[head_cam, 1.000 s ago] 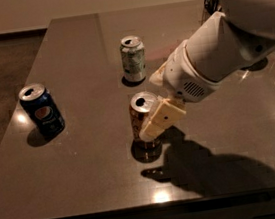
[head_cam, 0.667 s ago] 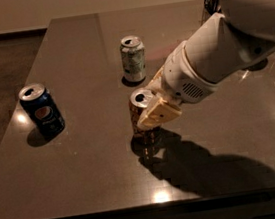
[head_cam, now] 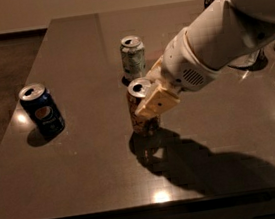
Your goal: Move orange can near 7up can
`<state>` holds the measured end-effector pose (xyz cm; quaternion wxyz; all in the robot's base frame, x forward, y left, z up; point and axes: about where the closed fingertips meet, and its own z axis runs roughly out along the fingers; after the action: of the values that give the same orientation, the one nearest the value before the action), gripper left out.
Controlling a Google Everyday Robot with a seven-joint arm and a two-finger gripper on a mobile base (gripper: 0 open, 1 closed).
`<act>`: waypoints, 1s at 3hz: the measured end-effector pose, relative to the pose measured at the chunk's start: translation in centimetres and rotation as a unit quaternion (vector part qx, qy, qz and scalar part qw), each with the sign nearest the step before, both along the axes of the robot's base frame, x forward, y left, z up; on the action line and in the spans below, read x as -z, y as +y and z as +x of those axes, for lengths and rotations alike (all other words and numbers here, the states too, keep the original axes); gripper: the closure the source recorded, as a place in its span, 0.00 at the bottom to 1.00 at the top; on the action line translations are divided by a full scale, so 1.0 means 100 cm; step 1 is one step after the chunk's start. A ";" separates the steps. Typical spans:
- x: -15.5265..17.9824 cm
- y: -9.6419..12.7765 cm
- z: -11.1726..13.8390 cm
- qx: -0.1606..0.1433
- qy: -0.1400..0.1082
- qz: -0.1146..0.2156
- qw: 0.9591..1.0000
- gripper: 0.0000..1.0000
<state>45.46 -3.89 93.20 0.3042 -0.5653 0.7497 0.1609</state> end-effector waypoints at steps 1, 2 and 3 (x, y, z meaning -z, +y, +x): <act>-0.012 -0.001 0.017 0.006 -0.006 0.005 1.000 1.00; -0.014 -0.003 0.043 0.021 -0.004 0.008 1.000 1.00; -0.008 -0.008 0.074 0.046 0.008 0.013 0.999 1.00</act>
Offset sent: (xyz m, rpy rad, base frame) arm 0.0810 -0.0085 0.0130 0.0256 0.0065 -0.0934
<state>52.84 -4.64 93.96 0.3126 -0.5244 0.7754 0.1614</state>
